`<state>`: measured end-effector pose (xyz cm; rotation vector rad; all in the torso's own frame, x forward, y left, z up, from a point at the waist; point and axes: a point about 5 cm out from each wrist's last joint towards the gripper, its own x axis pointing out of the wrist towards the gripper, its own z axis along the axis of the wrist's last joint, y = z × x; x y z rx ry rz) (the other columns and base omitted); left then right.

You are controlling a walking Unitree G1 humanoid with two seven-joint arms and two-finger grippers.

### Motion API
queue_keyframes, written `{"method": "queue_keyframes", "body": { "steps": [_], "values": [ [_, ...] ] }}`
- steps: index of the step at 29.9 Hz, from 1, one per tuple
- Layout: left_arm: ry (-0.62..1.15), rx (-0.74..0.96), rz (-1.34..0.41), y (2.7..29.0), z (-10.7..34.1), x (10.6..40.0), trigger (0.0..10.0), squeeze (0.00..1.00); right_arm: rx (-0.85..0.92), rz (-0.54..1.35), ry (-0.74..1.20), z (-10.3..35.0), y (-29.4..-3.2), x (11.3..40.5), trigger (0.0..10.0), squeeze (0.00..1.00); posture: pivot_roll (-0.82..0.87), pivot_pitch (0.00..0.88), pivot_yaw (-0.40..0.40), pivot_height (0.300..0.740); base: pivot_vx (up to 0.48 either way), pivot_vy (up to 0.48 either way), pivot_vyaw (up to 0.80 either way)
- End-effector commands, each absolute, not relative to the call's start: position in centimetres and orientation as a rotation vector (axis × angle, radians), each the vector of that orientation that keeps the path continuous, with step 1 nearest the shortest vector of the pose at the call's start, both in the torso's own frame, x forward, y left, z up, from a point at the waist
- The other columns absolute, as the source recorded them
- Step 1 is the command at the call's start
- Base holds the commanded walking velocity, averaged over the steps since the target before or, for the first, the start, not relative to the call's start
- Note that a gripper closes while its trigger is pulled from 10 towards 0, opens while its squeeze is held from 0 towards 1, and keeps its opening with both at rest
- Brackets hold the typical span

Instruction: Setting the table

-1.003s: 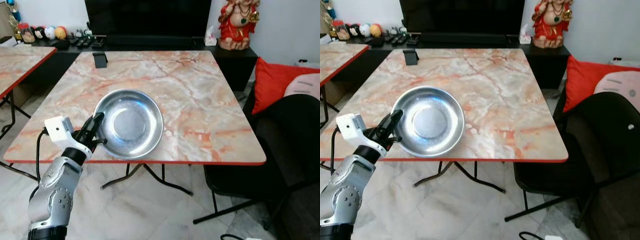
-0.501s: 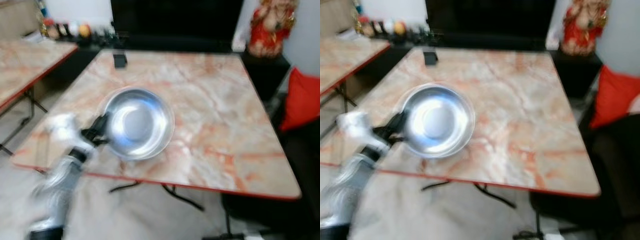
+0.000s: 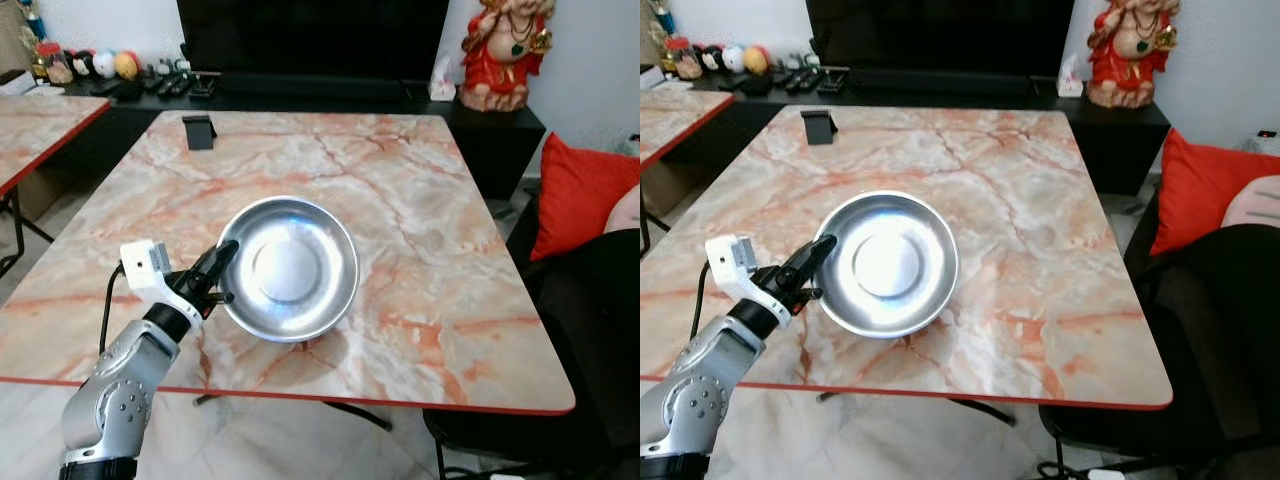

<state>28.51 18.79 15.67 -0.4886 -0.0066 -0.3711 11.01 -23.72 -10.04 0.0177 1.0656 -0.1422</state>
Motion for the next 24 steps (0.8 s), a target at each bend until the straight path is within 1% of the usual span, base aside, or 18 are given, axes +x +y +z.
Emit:
{"method": "queue_keyframes", "body": {
  "steps": [1, 2, 3, 4, 7, 8, 12, 18, 24],
  "values": [
    [0.046, -0.493, -0.376, 18.2, 15.4, 29.2, 10.0, 0.0, 0.016, -0.141, 1.066, -10.0, -23.8, 11.1, 10.0, 0.0, -0.03, 0.0, 0.002, 0.732, 0.0, 0.0, 0.0],
    [0.046, -0.493, -0.376, 18.2, 15.4, 29.2, 10.0, 0.0, 0.016, -0.141, 1.066, -10.0, -23.8, 11.1, 10.0, 0.0, -0.03, 0.0, 0.002, 0.732, 0.0, 0.0, 0.0],
    [0.12, -0.488, -0.346, 18.0, 14.5, 29.6, 10.0, 0.0, 0.014, -0.139, 1.068, -10.0, -23.8, 11.1, 10.0, 0.0, -0.03, 0.0, 0.002, 0.732, 0.0, 0.0, 0.0],
    [0.145, -0.479, -0.34, 17.8, 14.1, 29.8, 10.0, 0.0, 0.013, -0.137, 1.069, -10.0, -23.8, 11.1, 10.0, 0.0, -0.03, 0.0, 0.002, 0.732, 0.0, 0.0, 0.0],
    [0.171, -0.508, -0.357, 17.2, 13.7, 29.9, 10.0, 0.0, 0.012, -0.134, 1.07, -10.0, -23.7, 11.1, 10.0, 0.0, -0.05, 0.0, 0.011, 0.732, 0.0, 0.0, 0.0],
    [0.191, -0.54, -0.355, 16.8, 13.6, 30.1, 10.0, 0.0, 0.015, -0.135, 1.07, -10.0, -23.7, 11.1, 10.0, 0.0, -0.05, 0.0, 0.014, 0.732, 0.0, 0.0, 0.0],
    [0.232, -0.563, -0.325, 16.7, 13.1, 30.3, 10.0, 0.0, 0.016, -0.133, 1.071, -10.1, -23.6, 11.0, 10.0, 0.0, -0.05, 0.0, 0.014, 0.732, 0.0, 0.0, 0.0],
    [0.337, -0.592, -0.237, 18.1, 11.4, 29.8, 10.0, 0.0, 0.007, -0.121, 1.083, -10.1, -23.6, 10.9, 10.0, 0.0, -0.04, 0.0, 0.01, 0.732, 0.0, 0.0, 0.0],
    [0.369, -0.579, -0.175, 19.0, 10.7, 29.3, 10.0, 0.0, 0.005, -0.112, 1.087, -10.1, -23.7, 10.9, 10.0, 0.0, -0.04, 0.0, 0.007, 0.732, 0.0, 0.0, 0.0]
  ]
}}
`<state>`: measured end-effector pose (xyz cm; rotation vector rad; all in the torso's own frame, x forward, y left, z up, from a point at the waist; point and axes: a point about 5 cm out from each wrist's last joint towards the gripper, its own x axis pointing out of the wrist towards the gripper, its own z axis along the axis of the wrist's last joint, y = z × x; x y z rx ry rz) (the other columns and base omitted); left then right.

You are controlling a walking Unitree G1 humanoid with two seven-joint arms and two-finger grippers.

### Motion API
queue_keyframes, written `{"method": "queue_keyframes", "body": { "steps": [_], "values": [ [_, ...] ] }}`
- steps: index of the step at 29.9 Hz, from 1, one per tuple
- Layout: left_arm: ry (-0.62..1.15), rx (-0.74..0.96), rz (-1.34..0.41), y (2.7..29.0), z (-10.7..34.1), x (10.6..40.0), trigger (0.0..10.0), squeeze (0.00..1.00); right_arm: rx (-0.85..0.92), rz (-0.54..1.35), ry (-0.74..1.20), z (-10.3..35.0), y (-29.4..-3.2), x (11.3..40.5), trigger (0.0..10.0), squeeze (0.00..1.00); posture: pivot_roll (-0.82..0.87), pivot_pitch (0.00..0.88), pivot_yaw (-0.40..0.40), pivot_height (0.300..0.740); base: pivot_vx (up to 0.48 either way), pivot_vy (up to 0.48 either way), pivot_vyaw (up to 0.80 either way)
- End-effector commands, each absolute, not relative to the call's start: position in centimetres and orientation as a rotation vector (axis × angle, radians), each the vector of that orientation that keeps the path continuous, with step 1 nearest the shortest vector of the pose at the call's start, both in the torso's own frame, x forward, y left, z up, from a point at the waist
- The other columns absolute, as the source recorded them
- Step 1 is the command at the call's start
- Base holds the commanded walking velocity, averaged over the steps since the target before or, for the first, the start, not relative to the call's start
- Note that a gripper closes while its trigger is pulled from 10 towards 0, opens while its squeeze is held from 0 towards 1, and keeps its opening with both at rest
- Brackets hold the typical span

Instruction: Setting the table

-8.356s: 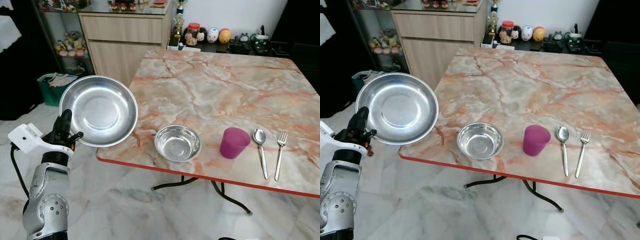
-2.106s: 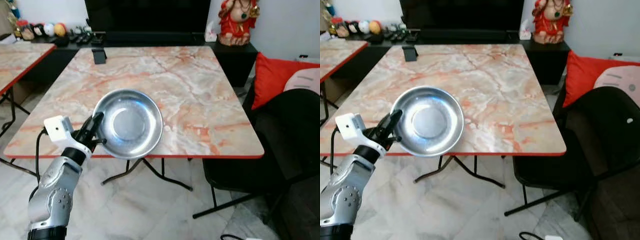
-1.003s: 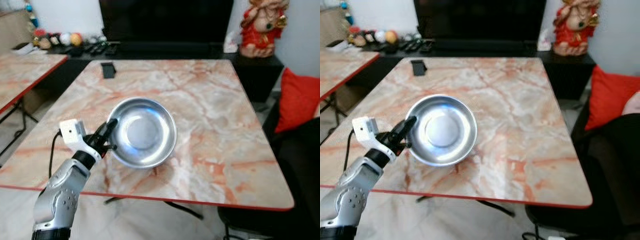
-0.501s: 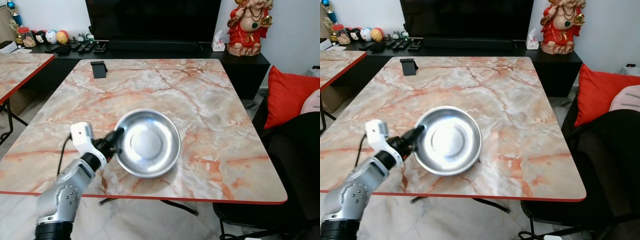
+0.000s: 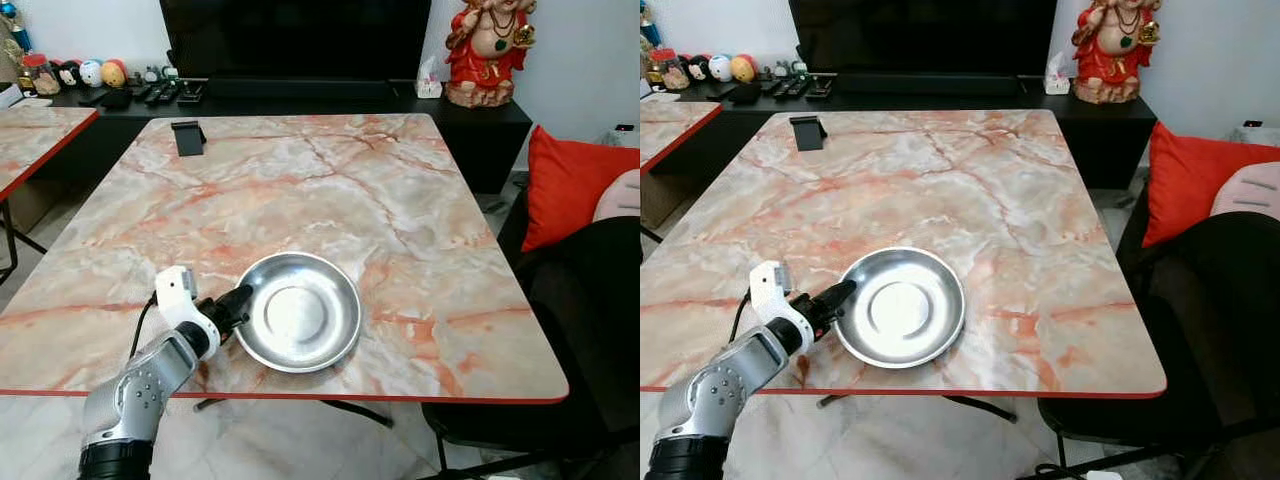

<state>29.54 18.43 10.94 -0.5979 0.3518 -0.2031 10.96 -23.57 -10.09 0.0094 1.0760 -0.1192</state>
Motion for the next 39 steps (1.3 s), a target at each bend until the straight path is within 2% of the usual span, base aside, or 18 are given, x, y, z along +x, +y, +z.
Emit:
{"method": "queue_keyframes", "body": {
  "steps": [1, 11, 13, 14, 26, 32, 33, 34, 39],
  "values": [
    [0.372, -0.58, -0.168, 19.1, 10.7, 29.3, 10.0, 0.0, 0.004, -0.107, 1.088, -10.1, -23.6, 10.9, 10.0, 0.0, -0.03, 0.0, 0.006, 0.732, 0.0, 0.0, 0.0],
    [0.398, -0.564, -0.137, 19.5, 10.3, 29.3, 10.0, 0.0, 0.008, -0.096, 1.089, -10.1, -23.6, 10.9, 10.0, 0.0, -0.03, 0.0, 0.007, 0.732, 0.0, 0.0, 0.0],
    [0.401, -0.559, -0.128, 19.5, 10.3, 29.4, 10.0, 0.77, 0.009, -0.097, 1.089, -10.1, -23.6, 10.9, 10.0, 0.0, -0.03, 0.0, 0.006, 0.732, 0.0, 0.0, 0.0],
    [0.404, -0.553, -0.126, 19.5, 10.3, 29.4, 10.0, 1.0, 0.009, -0.097, 1.09, -10.1, -23.6, 10.9, 10.0, 0.0, -0.03, 0.0, 0.006, 0.732, 0.0, 0.0, 0.0],
    [0.387, -0.462, -0.152, 19.2, 10.7, 29.5, 10.0, 1.0, 0.015, -0.102, 1.091, -10.1, -23.6, 10.9, 10.0, 0.0, -0.03, 0.0, 0.007, 0.732, 0.0, 0.0, 0.0],
    [0.35, -0.324, -0.149, 19.6, 11.7, 29.7, 10.0, 1.0, 0.015, -0.098, 1.091, -10.1, -23.6, 11.0, 10.0, 0.0, -0.02, 0.0, 0.004, 0.732, 0.0, 0.0, 0.0],
    [0.327, -0.326, -0.153, 19.6, 12.0, 29.7, 10.0, 0.72, 0.015, -0.098, 1.091, -10.1, -23.6, 11.0, 10.0, 0.0, -0.02, 0.0, 0.004, 0.732, 0.0, 0.0, 0.0],
    [0.296, -0.324, -0.156, 19.5, 12.5, 29.7, 10.0, 0.0, 0.015, -0.098, 1.091, -10.1, -23.6, 11.0, 10.0, 0.0, -0.02, 0.0, 0.004, 0.732, 0.0, 0.0, 0.0],
    [0.155, -0.339, -0.158, 20.0, 14.3, 29.7, 10.0, 0.0, 0.015, -0.099, 1.091, -10.1, -23.6, 11.0, 10.0, 0.0, -0.02, 0.0, 0.005, 0.732, 0.0, 0.0, 0.0]
  ]
}}
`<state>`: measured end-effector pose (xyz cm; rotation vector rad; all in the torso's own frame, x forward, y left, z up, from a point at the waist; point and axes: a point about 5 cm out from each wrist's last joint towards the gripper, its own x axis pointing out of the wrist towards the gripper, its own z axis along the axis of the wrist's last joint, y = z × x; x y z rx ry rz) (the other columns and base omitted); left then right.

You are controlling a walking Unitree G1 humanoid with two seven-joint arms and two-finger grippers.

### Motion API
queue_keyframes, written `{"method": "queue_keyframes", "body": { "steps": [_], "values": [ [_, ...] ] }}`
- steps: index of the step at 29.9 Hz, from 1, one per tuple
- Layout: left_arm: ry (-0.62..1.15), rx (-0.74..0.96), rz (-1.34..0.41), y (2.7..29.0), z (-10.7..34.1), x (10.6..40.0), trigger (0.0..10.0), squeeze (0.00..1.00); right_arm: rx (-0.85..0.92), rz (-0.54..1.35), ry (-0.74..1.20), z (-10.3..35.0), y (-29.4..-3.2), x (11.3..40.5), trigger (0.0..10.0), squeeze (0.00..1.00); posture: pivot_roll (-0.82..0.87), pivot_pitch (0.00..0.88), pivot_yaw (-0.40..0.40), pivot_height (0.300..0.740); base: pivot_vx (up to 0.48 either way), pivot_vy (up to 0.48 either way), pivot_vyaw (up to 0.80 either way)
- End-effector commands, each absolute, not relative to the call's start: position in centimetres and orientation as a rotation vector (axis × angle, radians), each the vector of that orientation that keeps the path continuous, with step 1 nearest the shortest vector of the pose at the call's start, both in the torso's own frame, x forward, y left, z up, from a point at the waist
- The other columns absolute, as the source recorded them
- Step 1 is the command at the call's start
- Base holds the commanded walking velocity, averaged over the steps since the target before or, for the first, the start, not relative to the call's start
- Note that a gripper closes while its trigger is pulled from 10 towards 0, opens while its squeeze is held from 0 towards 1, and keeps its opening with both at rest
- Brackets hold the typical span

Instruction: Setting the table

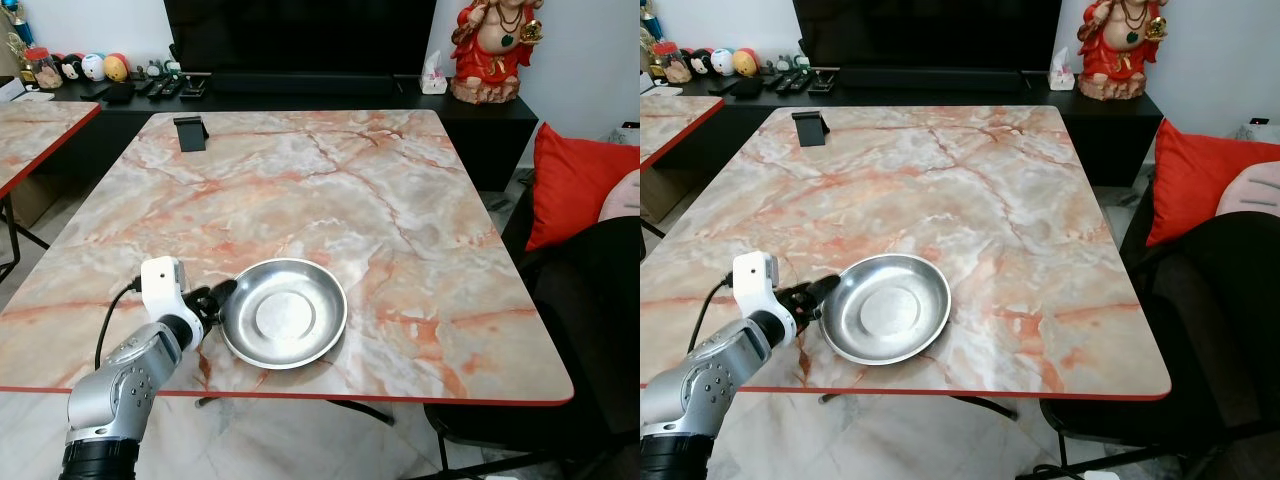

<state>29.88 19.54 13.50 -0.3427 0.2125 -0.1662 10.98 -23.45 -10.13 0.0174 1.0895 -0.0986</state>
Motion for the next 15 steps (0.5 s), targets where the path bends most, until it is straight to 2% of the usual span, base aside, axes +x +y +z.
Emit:
{"method": "queue_keyframes", "body": {
  "steps": [1, 3, 5, 6, 10, 15],
  "values": [
    [0.104, -0.335, -0.145, 20.2, 14.9, 29.7, 10.0, 0.0, 0.016, -0.1, 1.09, -10.1, -23.6, 10.9, 10.0, 0.0, -0.02, 0.0, 0.006, 0.732, 0.0, 0.0, 0.0],
    [0.063, -0.307, -0.123, 20.6, 15.3, 29.7, 10.0, 0.0, 0.016, -0.101, 1.09, -10.1, -23.6, 10.9, 10.0, 0.0, -0.02, 0.0, 0.006, 0.732, 0.0, 0.0, 0.0],
    [-0.003, -0.204, -0.055, 21.3, 15.6, 29.6, 10.0, 0.0, 0.015, -0.104, 1.087, -10.1, -23.6, 11.0, 10.0, 0.0, -0.02, 0.0, 0.003, 0.732, 0.0, 0.0, 0.0],
    [-0.032, -0.094, -0.019, 21.7, 15.5, 29.4, 10.0, 0.0, 0.014, -0.107, 1.085, -10.1, -23.6, 11.0, 10.0, 0.0, -0.02, 0.0, 0.005, 0.732, 0.0, 0.0, 0.0],
    [-0.083, 0.14, 0.055, 22.3, 14.8, 28.6, 10.0, 0.0, 0.02, -0.117, 1.076, -10.1, -23.6, 11.0, 10.0, 0.0, -0.03, 0.0, 0.007, 0.732, 0.0, 0.0, 0.0],
    [-0.144, 0.196, 0.054, 21.9, 14.7, 27.8, 10.0, 0.0, 0.02, -0.123, 1.072, -10.1, -23.6, 10.9, 10.0, 0.0, -0.03, 0.0, 0.006, 0.732, 0.0, 0.0, 0.0]
  ]
}}
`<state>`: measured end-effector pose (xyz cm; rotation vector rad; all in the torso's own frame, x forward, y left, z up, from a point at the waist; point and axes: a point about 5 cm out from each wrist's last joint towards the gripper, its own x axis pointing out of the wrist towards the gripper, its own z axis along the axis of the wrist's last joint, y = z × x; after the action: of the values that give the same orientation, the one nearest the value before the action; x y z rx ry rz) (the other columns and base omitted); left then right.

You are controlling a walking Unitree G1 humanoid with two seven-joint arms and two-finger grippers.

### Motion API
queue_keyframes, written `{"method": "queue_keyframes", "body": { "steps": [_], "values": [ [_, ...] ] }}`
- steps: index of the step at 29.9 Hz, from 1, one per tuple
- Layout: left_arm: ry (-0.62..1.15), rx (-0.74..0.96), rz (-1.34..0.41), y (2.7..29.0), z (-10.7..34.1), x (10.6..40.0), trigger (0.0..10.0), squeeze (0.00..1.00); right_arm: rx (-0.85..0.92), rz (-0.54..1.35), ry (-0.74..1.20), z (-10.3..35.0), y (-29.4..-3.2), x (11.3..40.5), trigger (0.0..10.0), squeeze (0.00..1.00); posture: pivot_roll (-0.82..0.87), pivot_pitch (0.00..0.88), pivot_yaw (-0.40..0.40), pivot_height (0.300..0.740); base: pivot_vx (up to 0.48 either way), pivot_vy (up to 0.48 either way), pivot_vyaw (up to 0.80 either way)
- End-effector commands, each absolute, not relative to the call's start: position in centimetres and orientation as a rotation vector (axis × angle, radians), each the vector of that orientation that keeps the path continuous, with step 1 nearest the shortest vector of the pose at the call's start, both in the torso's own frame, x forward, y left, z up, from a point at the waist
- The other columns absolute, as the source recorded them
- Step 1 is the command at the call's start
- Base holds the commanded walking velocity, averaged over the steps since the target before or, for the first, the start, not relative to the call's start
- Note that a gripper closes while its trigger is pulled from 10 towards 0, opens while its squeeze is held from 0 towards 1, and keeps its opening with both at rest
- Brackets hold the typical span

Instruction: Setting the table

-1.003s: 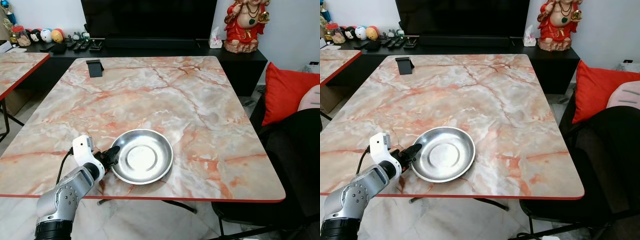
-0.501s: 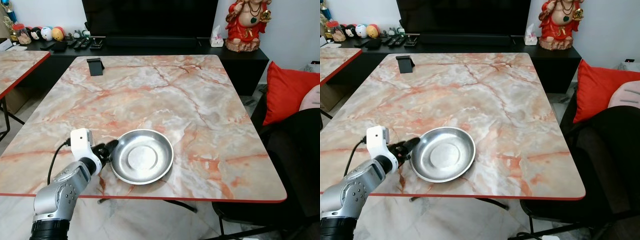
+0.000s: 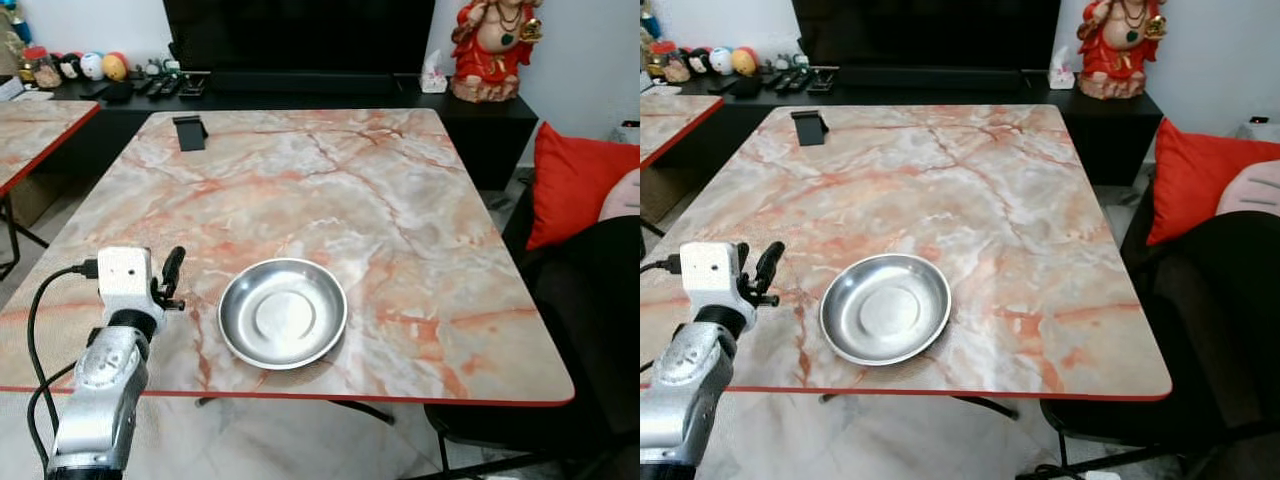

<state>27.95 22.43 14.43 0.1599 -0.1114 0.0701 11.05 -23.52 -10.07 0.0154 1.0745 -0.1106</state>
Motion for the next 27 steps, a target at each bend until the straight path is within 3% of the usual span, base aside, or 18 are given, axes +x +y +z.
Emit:
{"method": "queue_keyframes", "body": {
  "steps": [1, 20, 27],
  "values": [
    [-0.147, 0.196, 0.053, 21.8, 14.7, 27.7, 10.0, 0.0, 0.02, -0.124, 1.072, -10.1, -23.6, 10.9, 10.0, 0.0, -0.03, 0.0, 0.003, 0.732, 0.0, 0.0, 0.0],
    [-0.193, 0.087, 0.06, 19.9, 13.5, 28.1, 10.0, 0.0, 0.015, -0.132, 1.073, -10.1, -23.6, 10.7, 10.0, 0.0, -0.04, 0.0, 0.018, 0.732, 0.0, -0.015, 0.0],
    [-0.211, 0.071, 0.048, 19.4, 13.9, 28.6, 10.0, 0.0, 0.018, -0.132, 1.073, -10.2, -23.5, 10.6, 10.0, 0.0, -0.03, 0.0, 0.021, 0.732, 0.0, 0.32, 0.0]
  ]
}}
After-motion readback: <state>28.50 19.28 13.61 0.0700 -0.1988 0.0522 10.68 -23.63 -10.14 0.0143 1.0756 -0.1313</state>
